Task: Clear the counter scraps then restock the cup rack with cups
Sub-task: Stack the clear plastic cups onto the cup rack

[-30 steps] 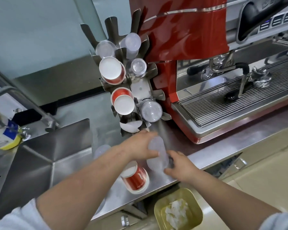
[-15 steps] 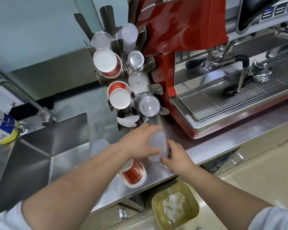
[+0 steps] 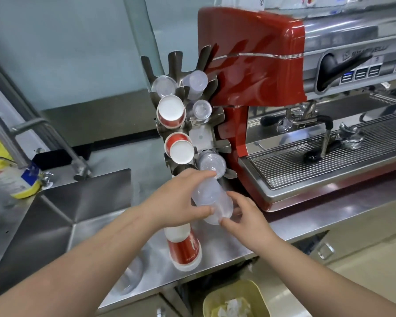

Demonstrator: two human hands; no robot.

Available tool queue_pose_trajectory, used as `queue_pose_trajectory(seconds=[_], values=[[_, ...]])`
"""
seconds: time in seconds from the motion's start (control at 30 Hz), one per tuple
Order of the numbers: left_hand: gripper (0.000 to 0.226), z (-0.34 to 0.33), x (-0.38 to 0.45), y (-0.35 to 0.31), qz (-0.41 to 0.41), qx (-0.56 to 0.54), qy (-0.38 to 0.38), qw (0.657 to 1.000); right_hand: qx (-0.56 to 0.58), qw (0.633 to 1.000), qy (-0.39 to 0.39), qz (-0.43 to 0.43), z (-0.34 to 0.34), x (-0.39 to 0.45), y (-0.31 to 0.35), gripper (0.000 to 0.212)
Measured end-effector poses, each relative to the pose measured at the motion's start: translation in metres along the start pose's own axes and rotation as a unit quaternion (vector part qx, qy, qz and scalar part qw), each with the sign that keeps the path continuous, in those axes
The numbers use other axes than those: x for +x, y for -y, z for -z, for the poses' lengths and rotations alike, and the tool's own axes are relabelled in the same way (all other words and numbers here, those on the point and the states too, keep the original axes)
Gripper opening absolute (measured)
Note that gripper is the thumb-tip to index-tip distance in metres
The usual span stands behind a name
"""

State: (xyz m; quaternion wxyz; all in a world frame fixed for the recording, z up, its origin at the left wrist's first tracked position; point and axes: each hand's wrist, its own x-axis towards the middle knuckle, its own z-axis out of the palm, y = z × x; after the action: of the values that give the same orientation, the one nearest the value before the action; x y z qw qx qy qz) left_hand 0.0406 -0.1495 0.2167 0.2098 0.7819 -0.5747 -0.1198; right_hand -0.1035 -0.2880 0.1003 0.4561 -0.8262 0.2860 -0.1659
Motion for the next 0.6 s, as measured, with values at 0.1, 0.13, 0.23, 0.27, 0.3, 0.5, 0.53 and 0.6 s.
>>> queue_pose_trajectory(seconds=[0.1,0.13,0.23,0.27,0.3,0.5,0.53,0.6], values=[[0.076,0.017,-0.015,0.0,-0.01,0.0,-0.027,1.0,0.024,1.0,-0.005,0.017,0.004,-0.002,0.018,0.068],[0.077,0.023,-0.019,0.0,-0.011,-0.001,-0.035,0.999,0.03,0.999,-0.005,0.021,0.005,-0.003,0.024,0.068],[0.077,0.039,-0.032,0.003,-0.017,-0.005,-0.06,0.998,0.04,0.999,-0.005,0.037,0.002,-0.004,0.045,0.066],[0.078,0.044,-0.035,0.005,-0.02,-0.005,-0.07,0.997,0.047,0.998,-0.006,0.039,0.0,-0.004,0.051,0.063],[0.078,0.049,-0.038,0.008,-0.019,-0.007,-0.077,0.997,0.056,0.998,-0.004,0.04,-0.002,-0.004,0.058,0.06],[0.08,0.075,-0.06,0.026,0.012,-0.037,-0.133,0.99,0.075,0.996,0.014,0.05,-0.025,0.001,0.093,0.057],[0.08,0.079,-0.063,0.03,0.019,-0.043,-0.141,0.989,0.073,0.996,0.022,0.052,-0.03,0.003,0.098,0.059],[0.078,0.087,-0.069,0.037,0.029,-0.049,-0.154,0.986,0.06,0.996,0.036,0.062,-0.04,0.009,0.107,0.063]])
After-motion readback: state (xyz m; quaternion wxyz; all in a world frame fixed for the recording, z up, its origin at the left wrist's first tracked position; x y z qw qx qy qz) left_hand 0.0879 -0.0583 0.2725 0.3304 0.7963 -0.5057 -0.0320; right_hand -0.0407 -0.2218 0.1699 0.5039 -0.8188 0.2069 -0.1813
